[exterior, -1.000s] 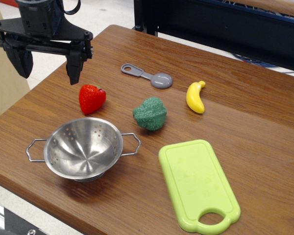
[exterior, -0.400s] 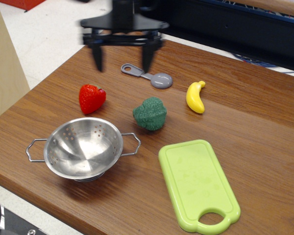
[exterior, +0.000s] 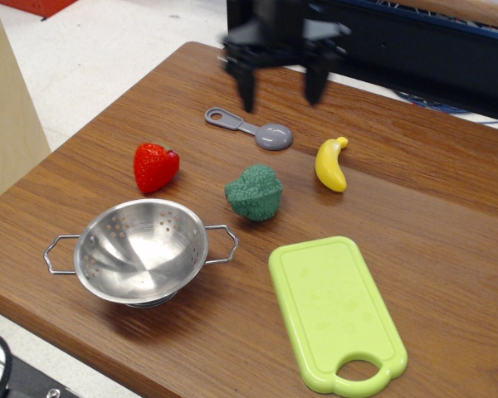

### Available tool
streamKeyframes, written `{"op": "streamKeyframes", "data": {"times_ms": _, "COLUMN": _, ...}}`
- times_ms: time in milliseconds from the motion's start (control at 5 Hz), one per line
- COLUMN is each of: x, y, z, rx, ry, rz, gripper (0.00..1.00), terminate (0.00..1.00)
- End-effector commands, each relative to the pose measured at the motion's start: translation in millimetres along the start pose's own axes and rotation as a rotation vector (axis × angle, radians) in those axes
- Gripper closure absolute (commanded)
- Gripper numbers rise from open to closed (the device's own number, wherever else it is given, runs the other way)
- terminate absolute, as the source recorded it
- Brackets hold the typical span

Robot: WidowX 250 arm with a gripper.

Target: Put banana in colander

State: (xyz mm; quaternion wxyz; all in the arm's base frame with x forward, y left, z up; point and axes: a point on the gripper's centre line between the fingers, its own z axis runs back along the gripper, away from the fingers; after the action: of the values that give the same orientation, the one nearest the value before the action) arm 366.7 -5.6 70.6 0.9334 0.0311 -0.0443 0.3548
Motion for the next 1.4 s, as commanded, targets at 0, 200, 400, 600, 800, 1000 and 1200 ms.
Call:
{"op": "streamKeyframes", "data": {"times_ms": 0, "x": 3, "y": -32, "z": 4, "rx": -0.083, "ry": -0.071, "rz": 0.029, "gripper": 0.00, "terminate": 0.00}}
{"op": "streamKeyframes", "data": {"times_ms": 200, "x": -6, "y": -39, "z": -9, "rx": -0.060, "ry": -0.101, "rz": 0.026, "gripper": 0.00, "terminate": 0.00}}
{"op": "streamKeyframes", "data": {"times_ms": 400, "x": -7, "y": -40, "z": -25, "rx": -0.021, "ry": -0.111, "rz": 0.025, "gripper": 0.00, "terminate": 0.00}}
{"op": "streamKeyframes", "data": {"times_ms": 600, "x": -13, "y": -43, "z": -36, "rx": -0.016, "ry": -0.104, "rz": 0.016, "gripper": 0.00, "terminate": 0.00}}
{"op": "streamKeyframes", "data": {"times_ms": 800, "x": -17, "y": -47, "z": -37, "rx": -0.036, "ry": -0.092, "rz": 0.030, "gripper": 0.00, "terminate": 0.00}}
{"op": "streamKeyframes", "data": {"times_ms": 1000, "x": -18, "y": -45, "z": -40, "rx": -0.032, "ry": -0.096, "rz": 0.030, "gripper": 1.00, "terminate": 0.00}}
{"op": "streamKeyframes", "data": {"times_ms": 1200, "x": -20, "y": -39, "z": -39, "rx": -0.029, "ry": -0.105, "rz": 0.012, "gripper": 1.00, "terminate": 0.00}}
